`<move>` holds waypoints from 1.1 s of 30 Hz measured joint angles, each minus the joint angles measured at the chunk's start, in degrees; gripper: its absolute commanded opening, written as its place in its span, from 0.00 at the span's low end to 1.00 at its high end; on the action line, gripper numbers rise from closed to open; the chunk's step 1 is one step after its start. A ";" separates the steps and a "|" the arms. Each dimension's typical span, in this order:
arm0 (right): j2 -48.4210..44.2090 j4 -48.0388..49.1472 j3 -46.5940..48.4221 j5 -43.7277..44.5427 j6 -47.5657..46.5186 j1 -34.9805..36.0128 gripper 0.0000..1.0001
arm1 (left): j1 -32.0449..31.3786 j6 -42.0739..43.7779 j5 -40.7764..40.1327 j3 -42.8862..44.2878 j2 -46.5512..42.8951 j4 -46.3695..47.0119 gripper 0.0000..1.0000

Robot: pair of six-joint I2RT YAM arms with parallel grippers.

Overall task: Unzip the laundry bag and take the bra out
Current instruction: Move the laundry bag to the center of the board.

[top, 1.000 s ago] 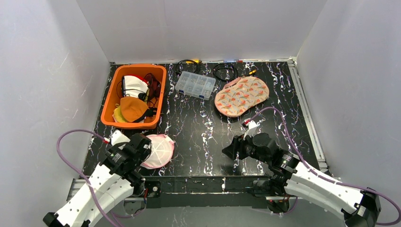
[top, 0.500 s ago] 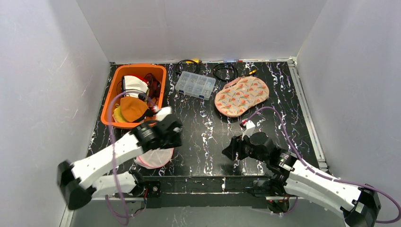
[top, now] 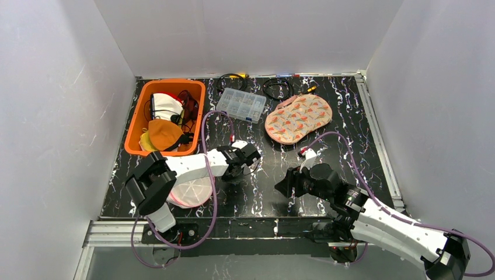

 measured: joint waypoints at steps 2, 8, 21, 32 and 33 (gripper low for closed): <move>-0.07 -0.07 0.00 0.09 0.00 0.00 0.64 | 0.00 0.39 -0.11 -1.29 0.15 0.37 0.00; 1.11 -0.04 0.00 -0.15 0.09 0.00 0.64 | 0.81 -0.35 -1.84 -5.18 -0.83 2.16 0.00; -0.17 0.04 -0.07 -0.61 0.96 0.00 0.64 | 7.87 -11.26 -7.63 -17.20 -12.33 3.58 0.00; -1.16 -0.09 -0.57 -1.03 1.73 0.00 0.65 | 11.26 -22.64 -11.87 -22.77 -19.56 -4.55 0.11; -1.46 -0.39 -0.57 -1.01 1.73 0.00 0.65 | 11.74 -23.58 -11.91 -23.56 -20.85 -5.60 0.13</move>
